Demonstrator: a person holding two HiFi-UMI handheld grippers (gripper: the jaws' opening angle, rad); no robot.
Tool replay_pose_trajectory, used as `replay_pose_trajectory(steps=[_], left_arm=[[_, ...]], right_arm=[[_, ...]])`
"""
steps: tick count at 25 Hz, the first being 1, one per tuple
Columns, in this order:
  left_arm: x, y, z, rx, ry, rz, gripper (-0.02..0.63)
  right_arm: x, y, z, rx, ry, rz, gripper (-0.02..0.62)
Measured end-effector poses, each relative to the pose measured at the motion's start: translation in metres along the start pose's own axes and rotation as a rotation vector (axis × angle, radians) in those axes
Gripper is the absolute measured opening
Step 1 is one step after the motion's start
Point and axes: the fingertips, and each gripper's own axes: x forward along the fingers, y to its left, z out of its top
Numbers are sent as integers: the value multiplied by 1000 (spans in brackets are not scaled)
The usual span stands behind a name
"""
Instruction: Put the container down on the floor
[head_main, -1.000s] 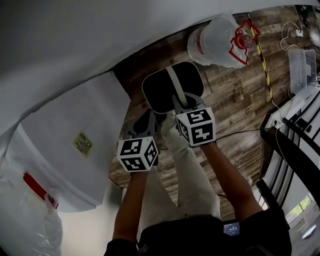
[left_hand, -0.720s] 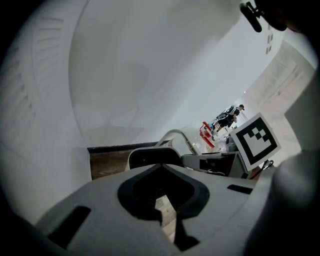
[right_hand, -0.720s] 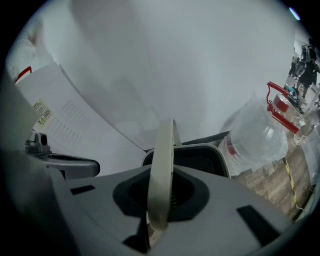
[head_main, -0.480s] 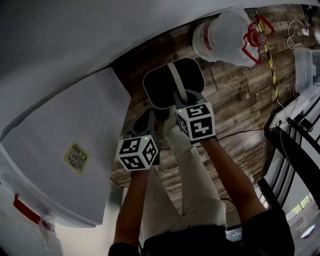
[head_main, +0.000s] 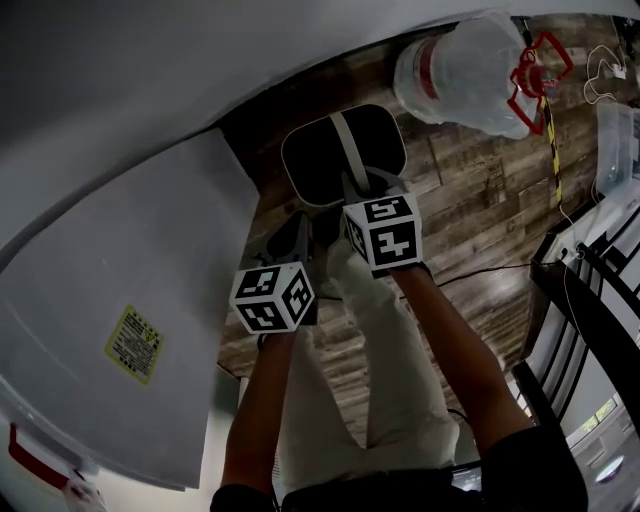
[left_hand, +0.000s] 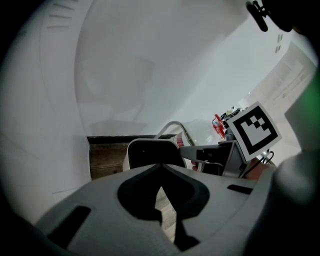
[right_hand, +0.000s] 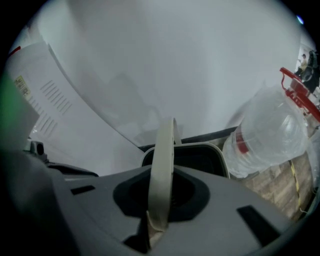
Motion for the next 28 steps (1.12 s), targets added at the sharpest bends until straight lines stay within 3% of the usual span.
replay_pose_trajectory(steps=[28], left_arm=[[68, 58, -8, 6, -49, 3, 14]], right_arm=[[103, 4, 23, -105, -114, 13, 34]])
